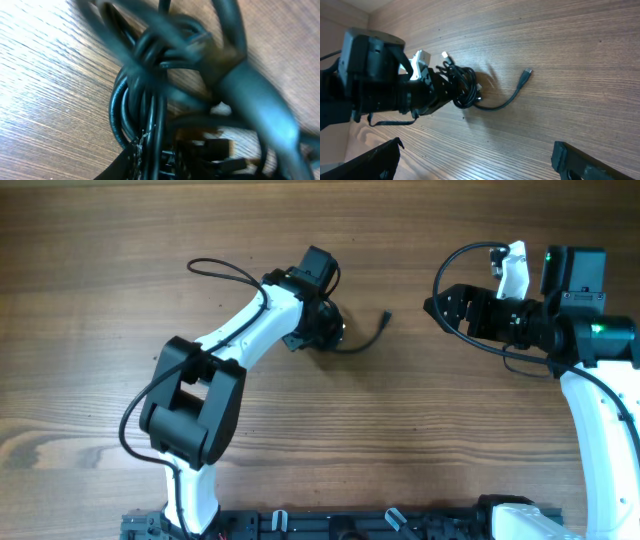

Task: Untangle cables

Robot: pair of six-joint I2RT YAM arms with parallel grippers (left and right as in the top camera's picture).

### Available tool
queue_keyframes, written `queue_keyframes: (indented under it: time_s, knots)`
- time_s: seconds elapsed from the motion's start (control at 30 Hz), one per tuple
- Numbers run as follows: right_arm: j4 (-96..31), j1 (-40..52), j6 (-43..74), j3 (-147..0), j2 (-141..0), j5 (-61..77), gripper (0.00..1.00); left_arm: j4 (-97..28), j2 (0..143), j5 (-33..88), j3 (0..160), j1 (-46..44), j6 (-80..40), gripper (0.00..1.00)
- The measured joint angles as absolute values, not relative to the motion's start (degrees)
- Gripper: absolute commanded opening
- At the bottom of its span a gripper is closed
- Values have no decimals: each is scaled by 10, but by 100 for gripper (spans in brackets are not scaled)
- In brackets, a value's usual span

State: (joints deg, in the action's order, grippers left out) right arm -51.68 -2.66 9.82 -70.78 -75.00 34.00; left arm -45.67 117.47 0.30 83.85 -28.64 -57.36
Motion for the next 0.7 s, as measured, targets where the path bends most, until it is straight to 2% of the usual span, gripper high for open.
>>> queue_keyframes:
  time_s: [0.1,0.13,0.37,0.43,0.63,0.7]
  knots:
    - [-517,-27,98,-708,-750,340,100,-464,1190,-2,844,-292,-578,7]
    - [-517,-27,98,-708,-750,340,100,-465,1190,-2,845,-291,-581,5]
    - [-517,-27,98,-708,-750,340,99,-443,1191,1,844,-292,-582,4]
    - [-516,-27,98,-708,-750,340,100,-436,1191,16,845,-289,-549,4]
    - [-489,-27,103,-708,-750,357,96,-442,1148,202,859,-217,-371,4]
    - [-471,-27,105,-708,-750,390,94,-458,1093,319,867,-160,-321,4]
